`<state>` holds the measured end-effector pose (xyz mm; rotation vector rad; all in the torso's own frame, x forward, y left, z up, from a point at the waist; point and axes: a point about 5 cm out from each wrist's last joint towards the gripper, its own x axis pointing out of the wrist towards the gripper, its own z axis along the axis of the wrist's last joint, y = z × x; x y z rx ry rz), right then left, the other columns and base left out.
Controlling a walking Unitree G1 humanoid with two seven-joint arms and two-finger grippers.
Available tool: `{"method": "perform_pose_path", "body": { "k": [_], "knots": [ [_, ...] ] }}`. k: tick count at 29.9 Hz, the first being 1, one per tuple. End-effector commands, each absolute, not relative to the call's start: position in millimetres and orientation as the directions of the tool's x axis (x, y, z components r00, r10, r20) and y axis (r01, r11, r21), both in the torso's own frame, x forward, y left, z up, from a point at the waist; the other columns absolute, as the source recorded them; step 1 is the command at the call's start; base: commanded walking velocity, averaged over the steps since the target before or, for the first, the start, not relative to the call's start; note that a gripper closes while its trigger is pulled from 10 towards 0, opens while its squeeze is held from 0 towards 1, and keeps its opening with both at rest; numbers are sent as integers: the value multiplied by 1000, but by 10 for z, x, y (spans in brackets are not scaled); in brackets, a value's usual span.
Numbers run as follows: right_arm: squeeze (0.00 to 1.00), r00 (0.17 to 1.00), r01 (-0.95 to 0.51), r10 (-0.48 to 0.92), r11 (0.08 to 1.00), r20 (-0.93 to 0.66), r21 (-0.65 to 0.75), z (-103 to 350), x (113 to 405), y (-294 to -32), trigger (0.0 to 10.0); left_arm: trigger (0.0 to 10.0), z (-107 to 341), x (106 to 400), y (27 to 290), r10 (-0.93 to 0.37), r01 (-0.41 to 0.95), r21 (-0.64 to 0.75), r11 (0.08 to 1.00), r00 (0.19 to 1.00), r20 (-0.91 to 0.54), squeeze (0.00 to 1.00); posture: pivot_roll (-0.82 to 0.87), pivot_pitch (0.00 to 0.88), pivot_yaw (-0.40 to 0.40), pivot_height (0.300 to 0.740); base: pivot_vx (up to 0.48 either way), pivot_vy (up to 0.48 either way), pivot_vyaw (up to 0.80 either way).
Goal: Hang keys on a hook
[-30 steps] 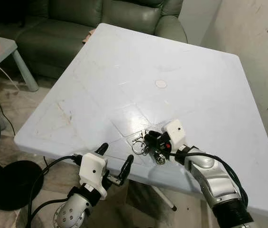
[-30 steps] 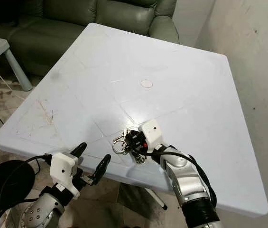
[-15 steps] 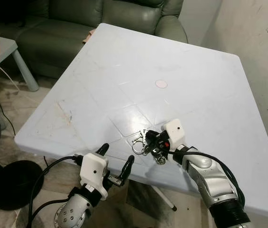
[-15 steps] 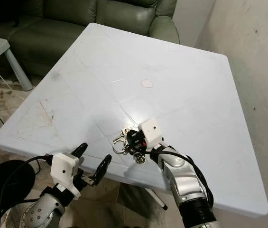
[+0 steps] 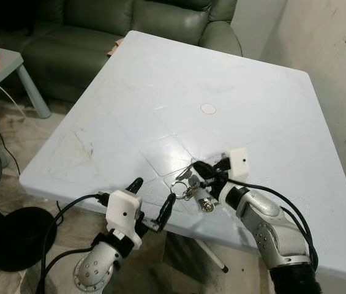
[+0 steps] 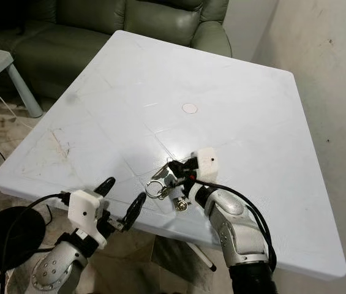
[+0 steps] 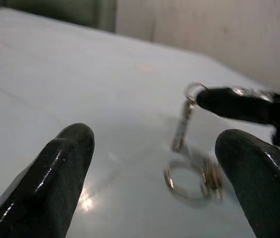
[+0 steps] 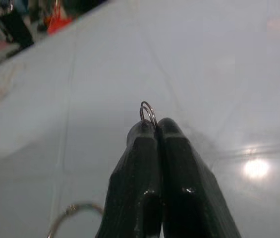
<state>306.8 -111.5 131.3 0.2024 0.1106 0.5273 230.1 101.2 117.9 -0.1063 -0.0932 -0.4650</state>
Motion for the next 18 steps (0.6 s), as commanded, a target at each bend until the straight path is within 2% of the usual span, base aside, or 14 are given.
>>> {"method": "perform_pose_path", "body": {
  "k": [1, 2, 3, 4, 6, 8, 12, 18],
  "knots": [
    [0, 887, -458, 461, 879, 13, 130, 1413, 3044, -1196, 0, 10000, 1152, 2345, 1047, -421, 430, -108, 896, 902, 101, 0, 99, 61, -119, 740, 0, 0, 0],
    [0, 903, -428, 428, 897, 26, 114, 1429, 3032, -1222, 2275, 10000, 1173, 2386, 1071, -408, 419, -111, 901, 906, 111, 0, 93, 55, -114, 740, 0, 0, 0],
    [0, 903, -428, 428, 897, 26, 114, 1429, 3032, -1222, 2275, 10000, 1173, 2386, 1071, -408, 419, -111, 901, 906, 111, 0, 93, 55, -114, 740, 0, 0, 0],
    [0, 907, -418, 411, 904, 88, 93, 1496, 3019, -1251, 10000, 10000, 1189, 2436, 1096, -391, 403, -110, 909, 913, 114, 0, 90, 48, -111, 740, 0, 0, 0],
    [0, 909, -404, 392, 913, 140, 63, 1563, 2985, -1293, 10000, 10000, 1241, 2519, 1140, -366, 382, -125, 916, 921, 130, 0, 83, 41, -107, 740, 0, 0, 0],
    [0, 916, -384, 364, 917, 168, 106, 1594, 2963, -1341, 10000, 10000, 1278, 2593, 1175, -349, 367, -125, 922, 926, 144, 0, 76, 32, -102, 740, 0, 0, 0],
    [0, 906, -393, 366, 914, 212, 102, 1591, 2892, -1392, 10000, 10000, 1320, 2697, 1238, -328, 346, -101, 933, 931, 160, 0, 65, 19, -97, 740, 0, 0, 0],
    [0, 954, -216, 190, 972, 230, 92, 1528, 2863, -1617, 10000, 10000, 1364, 2911, 1389, -257, 272, -71, 960, 951, 175, 0, 52, 0, -85, 740, 0, 0, 0]
  ]
}}
